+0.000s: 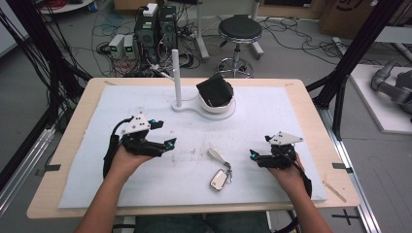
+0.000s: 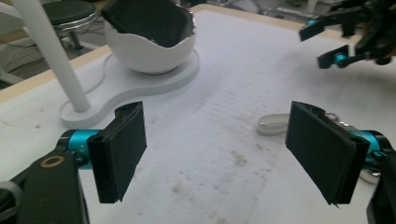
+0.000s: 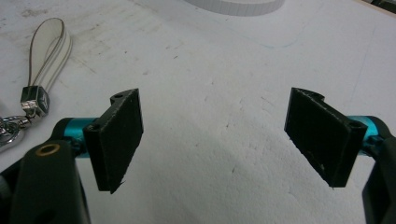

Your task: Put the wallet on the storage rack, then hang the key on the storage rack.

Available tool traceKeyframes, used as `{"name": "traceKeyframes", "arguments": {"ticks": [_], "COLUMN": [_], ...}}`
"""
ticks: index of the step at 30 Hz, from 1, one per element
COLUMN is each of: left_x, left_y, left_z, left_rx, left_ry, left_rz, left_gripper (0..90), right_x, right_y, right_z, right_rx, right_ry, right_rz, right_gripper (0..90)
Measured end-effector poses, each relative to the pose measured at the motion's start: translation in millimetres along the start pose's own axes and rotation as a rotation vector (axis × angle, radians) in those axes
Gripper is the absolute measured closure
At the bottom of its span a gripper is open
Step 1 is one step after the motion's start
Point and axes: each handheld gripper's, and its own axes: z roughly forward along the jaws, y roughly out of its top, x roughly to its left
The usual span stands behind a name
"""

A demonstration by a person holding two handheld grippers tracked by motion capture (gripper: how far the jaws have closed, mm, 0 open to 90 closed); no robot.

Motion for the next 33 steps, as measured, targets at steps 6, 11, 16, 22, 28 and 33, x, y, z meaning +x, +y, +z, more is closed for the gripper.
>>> {"name": "traceKeyframes", "arguments": {"ticks": [6,11,16,22,28,33], "left_x": [1.8,21.6,28.6,30.3,30.9,32.8], "left_y": [-12.0,-27.6,-32.4,-34.5,-32.2,-34.0], "left_z": [-15.9,-26.9,-33.3,-29.5,-30.6,-35.8], "left_rx": [-0.005,0.019,0.01,0.032,0.024,0.016], "left_ry": [0.027,0.101,0.118,0.11,0.113,0.121], "left_rz": [-0.008,-0.049,-0.057,-0.051,-0.042,-0.049], "left_gripper": [19.4,17.9,17.1,17.1,17.1,17.1], "right_x": [-0.9,-1.4,2.5,3.9,4.0,5.7], "right_y": [0.6,3.2,6.3,6.6,6.8,9.5], "right_z": [0.0,5.9,8.8,8.4,9.3,10.9], "right_rx": [-0.008,-0.001,0.004,0.005,0.007,-0.006], "right_ry": [-0.001,-0.003,-0.002,-0.004,-0.003,0.002], "right_rz": [0.005,0.012,-0.002,-0.004,0.0,0.001], "right_gripper": [19.6,19.6,19.6,19.6,19.6,19.6]}}
